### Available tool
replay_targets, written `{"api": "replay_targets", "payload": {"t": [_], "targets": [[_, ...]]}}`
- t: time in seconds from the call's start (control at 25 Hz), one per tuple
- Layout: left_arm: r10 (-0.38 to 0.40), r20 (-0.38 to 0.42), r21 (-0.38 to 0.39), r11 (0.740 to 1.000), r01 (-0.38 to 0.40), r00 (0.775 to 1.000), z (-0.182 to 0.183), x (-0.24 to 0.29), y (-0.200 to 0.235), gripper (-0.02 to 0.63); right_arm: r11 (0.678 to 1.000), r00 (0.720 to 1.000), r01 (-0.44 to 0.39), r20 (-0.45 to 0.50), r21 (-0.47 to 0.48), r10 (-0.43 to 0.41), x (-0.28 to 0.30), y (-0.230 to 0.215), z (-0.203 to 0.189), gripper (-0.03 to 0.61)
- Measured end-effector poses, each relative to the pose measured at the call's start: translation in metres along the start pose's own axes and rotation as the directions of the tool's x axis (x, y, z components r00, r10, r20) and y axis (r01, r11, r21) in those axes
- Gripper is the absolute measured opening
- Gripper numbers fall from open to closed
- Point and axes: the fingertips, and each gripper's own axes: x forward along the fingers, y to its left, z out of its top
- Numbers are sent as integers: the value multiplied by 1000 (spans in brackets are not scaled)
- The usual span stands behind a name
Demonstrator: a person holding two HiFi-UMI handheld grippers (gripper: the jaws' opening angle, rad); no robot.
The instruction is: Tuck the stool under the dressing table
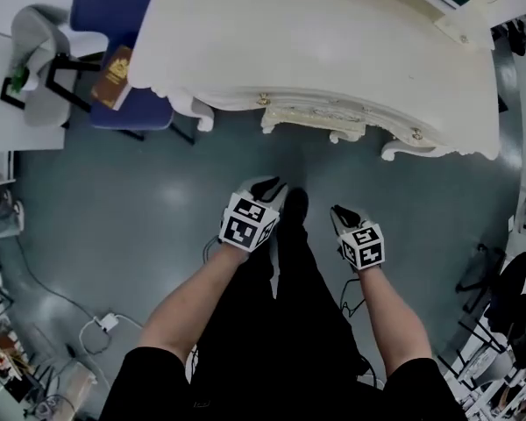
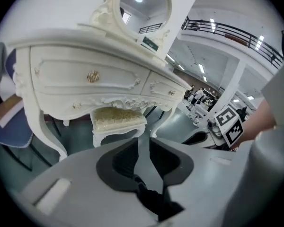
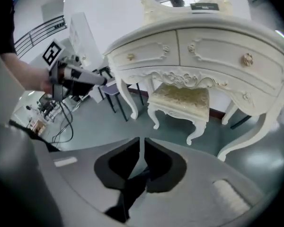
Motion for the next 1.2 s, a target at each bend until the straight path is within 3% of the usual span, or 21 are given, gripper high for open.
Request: {"api": "replay_targets", "payload": {"t": [0.08,0.24,0.32,0.48,0.68,0.96,1.2], "targets": [[12,30,50,999,-13,999,16,-28,-18,83,1000,1000,9,-8,-25,-9,-28,15,3,25],[69,75,177,981,-81,995,50,-74,-36,64,996,997,23,75,87,-30,-63,31,36,5],[78,100,205,974,-97,992,60,-94,-47,57,998,997,19,67,60,-23,-73,46,38,5],[82,149,206,972,-112,985,72,-134,-61,43,999,998,10,58,45,-12,-90,70,38,5],[70,161,200,975,-102,984,60,-167,-72,25,998,997,11,74,57,-15,-115,85,33,5],[89,164,146,983,-114,982,45,-198,-73,17,981,981,38,181,188,-73,-150,71,41,3],[153,171,87,982,-169,973,42,-222,-64,17,962,970,48,216,269,-109,-163,49,40,3]]}}
